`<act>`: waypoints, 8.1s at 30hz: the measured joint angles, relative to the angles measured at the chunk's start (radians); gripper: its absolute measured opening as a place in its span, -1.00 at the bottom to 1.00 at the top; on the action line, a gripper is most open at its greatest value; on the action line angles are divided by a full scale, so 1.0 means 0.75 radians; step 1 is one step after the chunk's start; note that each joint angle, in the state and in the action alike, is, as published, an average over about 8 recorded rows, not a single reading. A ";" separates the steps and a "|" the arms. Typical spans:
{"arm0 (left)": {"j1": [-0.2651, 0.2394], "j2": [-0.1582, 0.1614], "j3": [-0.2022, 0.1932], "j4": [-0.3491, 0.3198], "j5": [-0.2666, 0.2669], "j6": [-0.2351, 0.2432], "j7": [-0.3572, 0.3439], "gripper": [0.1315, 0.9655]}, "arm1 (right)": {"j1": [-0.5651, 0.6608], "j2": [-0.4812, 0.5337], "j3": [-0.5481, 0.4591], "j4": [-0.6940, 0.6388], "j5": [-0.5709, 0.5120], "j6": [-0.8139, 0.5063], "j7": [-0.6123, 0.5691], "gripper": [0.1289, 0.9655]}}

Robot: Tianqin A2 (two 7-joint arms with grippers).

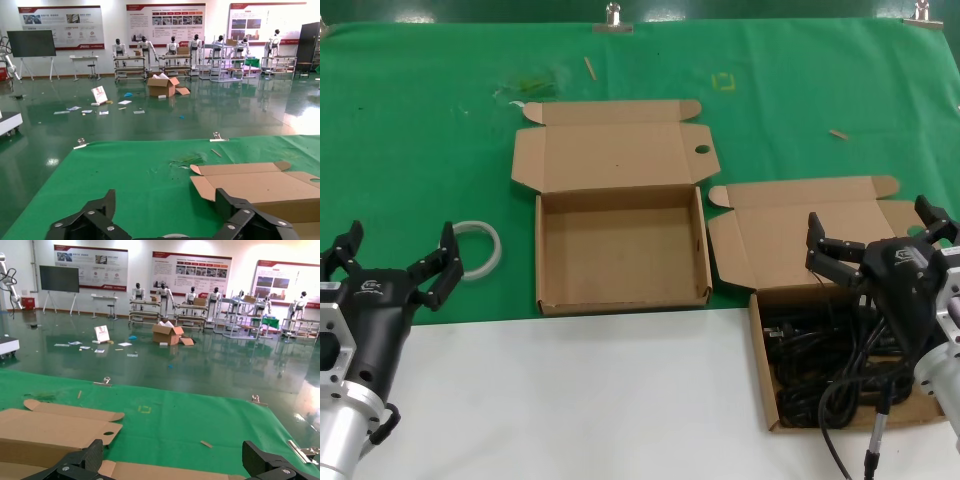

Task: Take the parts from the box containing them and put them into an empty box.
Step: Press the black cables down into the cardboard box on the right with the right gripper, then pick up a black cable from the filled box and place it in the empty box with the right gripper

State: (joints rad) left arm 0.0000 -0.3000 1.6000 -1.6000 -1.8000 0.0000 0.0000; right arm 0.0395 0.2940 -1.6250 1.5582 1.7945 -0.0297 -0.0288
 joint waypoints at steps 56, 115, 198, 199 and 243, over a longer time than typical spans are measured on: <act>0.000 0.000 0.000 0.000 0.000 0.000 0.000 -0.98 | 0.879 0.627 -0.513 -0.643 -0.212 -1.406 -0.639 1.00; 0.000 0.000 0.000 0.000 0.000 0.000 0.000 -0.98 | 1.022 0.621 -0.721 -0.744 -0.542 -1.562 -1.420 0.90; 0.000 0.000 0.000 0.000 0.000 0.000 0.000 -0.98 | 1.327 0.391 -0.752 -0.770 -0.568 -1.771 -0.624 -0.81; 0.000 0.000 0.000 0.000 0.000 0.000 0.000 -0.98 | 1.341 0.368 -0.759 -0.796 -0.571 -1.766 -0.629 -0.81; 0.000 0.000 0.000 0.000 0.000 0.000 0.000 -0.98 | 1.688 -0.391 -1.252 -1.897 -0.202 -1.069 -1.107 -0.83</act>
State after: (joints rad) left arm 0.0000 -0.3000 1.6000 -1.6000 -1.7997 0.0000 -0.0003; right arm 1.3054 0.0004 -2.5637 0.1353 1.6433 -0.8312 -0.8594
